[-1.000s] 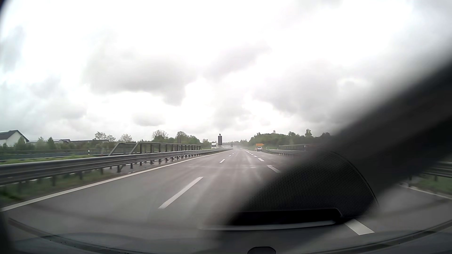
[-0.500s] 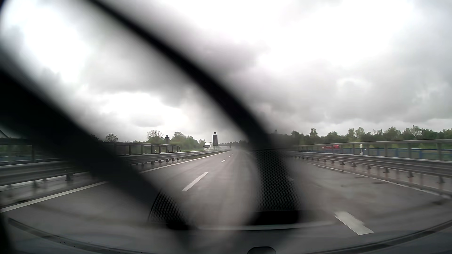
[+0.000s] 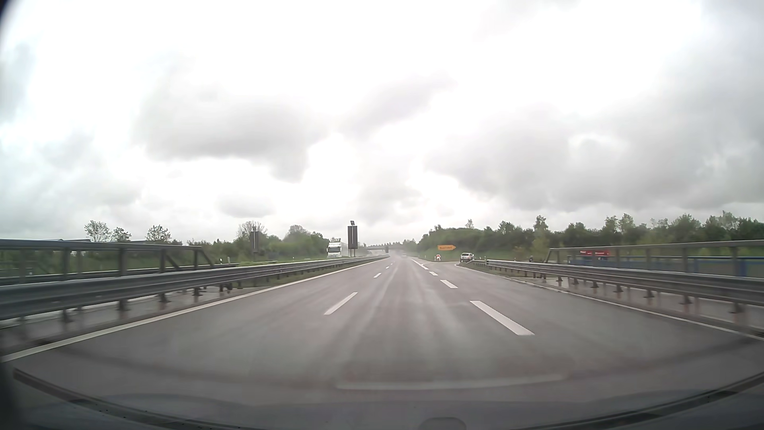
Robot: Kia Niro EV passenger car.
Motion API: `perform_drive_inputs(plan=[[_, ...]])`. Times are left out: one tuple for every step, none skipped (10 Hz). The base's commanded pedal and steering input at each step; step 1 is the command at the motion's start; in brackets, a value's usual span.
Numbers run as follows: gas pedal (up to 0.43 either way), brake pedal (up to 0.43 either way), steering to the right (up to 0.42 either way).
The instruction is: Follow the waypoints while adhering to traffic rules and regulations
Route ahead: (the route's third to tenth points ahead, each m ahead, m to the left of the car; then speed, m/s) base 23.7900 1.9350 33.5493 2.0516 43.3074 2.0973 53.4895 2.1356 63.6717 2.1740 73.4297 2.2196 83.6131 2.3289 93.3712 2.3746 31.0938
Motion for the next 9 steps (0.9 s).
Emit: perform_drive_inputs(plan=[[0.260,0.000,0.000],[0.260,0.000,0.000],[0.260,0.000,0.000],[0.260,0.000,0.000],[0.260,0.000,0.000],[0.260,0.000,0.000],[0.260,0.000,0.000],[0.260,0.000,-0.001],[0.260,0.000,-0.001]])
